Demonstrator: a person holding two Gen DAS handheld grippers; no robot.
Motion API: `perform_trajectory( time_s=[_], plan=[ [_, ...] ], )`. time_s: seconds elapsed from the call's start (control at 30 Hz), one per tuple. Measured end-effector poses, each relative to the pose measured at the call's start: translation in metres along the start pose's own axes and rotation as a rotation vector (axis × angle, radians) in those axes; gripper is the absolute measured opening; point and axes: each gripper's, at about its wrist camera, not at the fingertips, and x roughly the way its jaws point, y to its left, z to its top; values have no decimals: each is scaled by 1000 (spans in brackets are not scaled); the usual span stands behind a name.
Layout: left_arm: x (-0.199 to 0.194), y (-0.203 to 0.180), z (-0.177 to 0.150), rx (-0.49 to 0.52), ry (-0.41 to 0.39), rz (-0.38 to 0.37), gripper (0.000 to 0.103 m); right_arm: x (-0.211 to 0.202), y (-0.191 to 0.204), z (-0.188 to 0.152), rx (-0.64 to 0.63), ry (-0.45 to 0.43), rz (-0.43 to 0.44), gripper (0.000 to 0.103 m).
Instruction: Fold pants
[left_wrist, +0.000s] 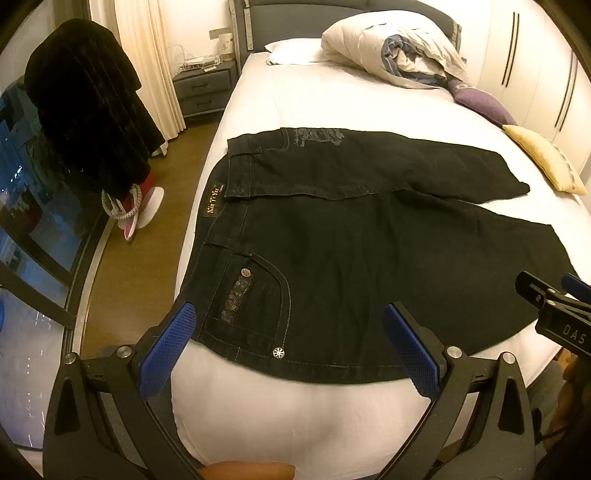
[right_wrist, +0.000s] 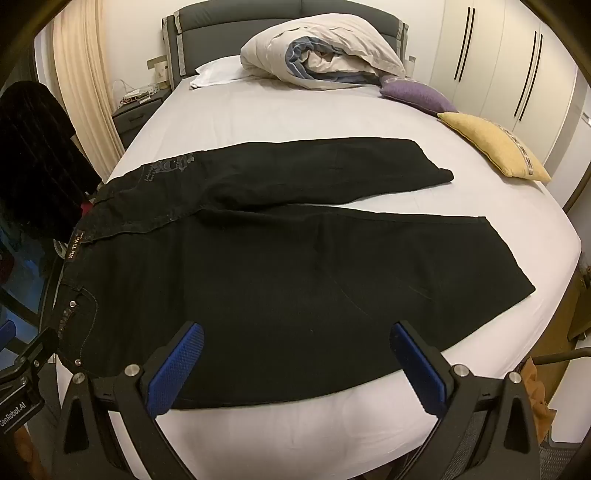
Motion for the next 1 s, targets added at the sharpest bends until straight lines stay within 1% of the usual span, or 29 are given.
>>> perform_trajectory(
  time_s=[0.83,1.0],
  plan=[
    [4,0,-3,0,7,2,103,2,0,0,-2,5,-2,103],
    [7,2,-6,-2,8,2,103,6,6,-6,0,8,-2,103]
  ],
)
